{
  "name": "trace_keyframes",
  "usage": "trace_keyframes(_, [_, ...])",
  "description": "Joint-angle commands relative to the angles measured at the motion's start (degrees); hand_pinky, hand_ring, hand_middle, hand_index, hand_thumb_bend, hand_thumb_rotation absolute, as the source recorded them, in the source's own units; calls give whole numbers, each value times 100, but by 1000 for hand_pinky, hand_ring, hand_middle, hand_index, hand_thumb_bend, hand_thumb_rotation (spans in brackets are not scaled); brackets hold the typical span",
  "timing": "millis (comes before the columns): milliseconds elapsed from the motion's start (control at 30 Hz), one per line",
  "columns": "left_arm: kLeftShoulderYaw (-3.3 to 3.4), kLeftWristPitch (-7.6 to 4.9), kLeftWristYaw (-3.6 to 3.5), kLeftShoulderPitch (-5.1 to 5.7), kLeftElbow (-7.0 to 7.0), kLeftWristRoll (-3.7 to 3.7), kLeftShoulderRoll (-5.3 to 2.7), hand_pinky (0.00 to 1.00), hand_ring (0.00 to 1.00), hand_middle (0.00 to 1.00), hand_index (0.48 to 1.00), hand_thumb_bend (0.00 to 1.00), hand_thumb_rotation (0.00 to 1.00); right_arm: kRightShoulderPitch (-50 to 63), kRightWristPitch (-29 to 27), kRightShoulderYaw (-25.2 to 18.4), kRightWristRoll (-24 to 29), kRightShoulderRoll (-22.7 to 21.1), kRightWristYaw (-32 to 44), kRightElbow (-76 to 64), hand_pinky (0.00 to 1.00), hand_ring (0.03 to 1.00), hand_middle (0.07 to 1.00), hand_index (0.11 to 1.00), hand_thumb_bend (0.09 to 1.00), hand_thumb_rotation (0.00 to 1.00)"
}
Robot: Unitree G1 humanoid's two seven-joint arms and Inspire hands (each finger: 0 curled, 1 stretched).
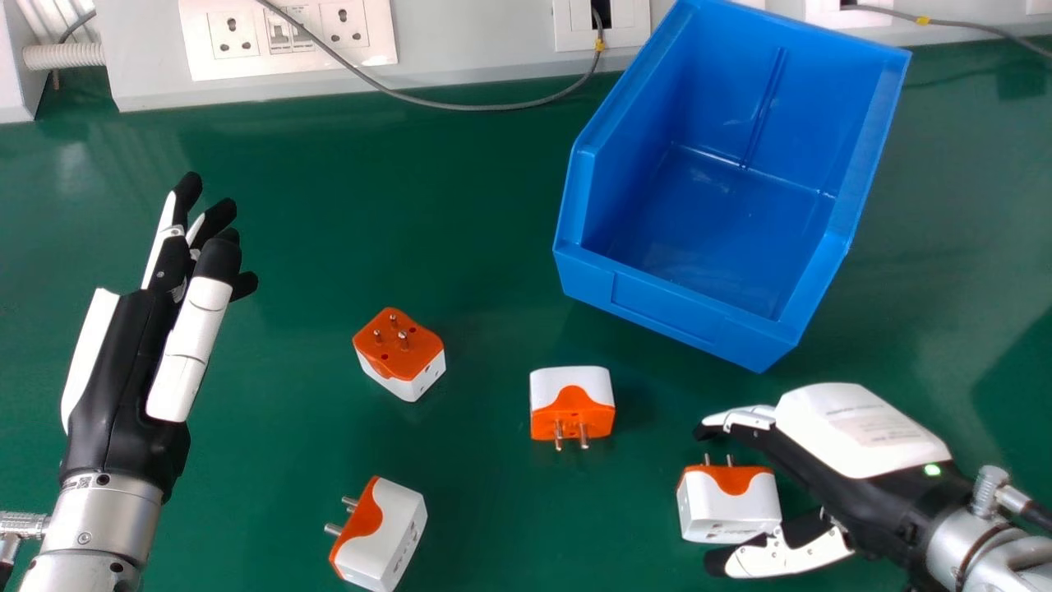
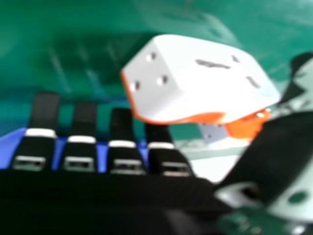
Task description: Pick all objects and put in blue box
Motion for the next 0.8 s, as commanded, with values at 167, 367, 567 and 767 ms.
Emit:
trace_keyframes(167, [26,-164,19,-44,-4,42,27,860,950,959,995,799,953,-222,97,193,-276,-27,-110,49,708,831,866,834,491,499])
trace_keyframes(367, [13,-110,34,-32,-78,52,23,859,949,958,995,798,954,-428,138,404,-534,-63,-165,267,707,829,864,832,499,505])
trace_keyframes(567, [7,-97,46,-45,-57,59,16,858,949,958,995,797,954,-607,343,615,-683,12,-26,384,701,821,859,828,508,522])
trace_keyframes(767, [2,-64,56,-34,-100,62,13,858,949,958,995,806,953,-716,571,754,-657,80,139,388,702,818,856,826,507,501])
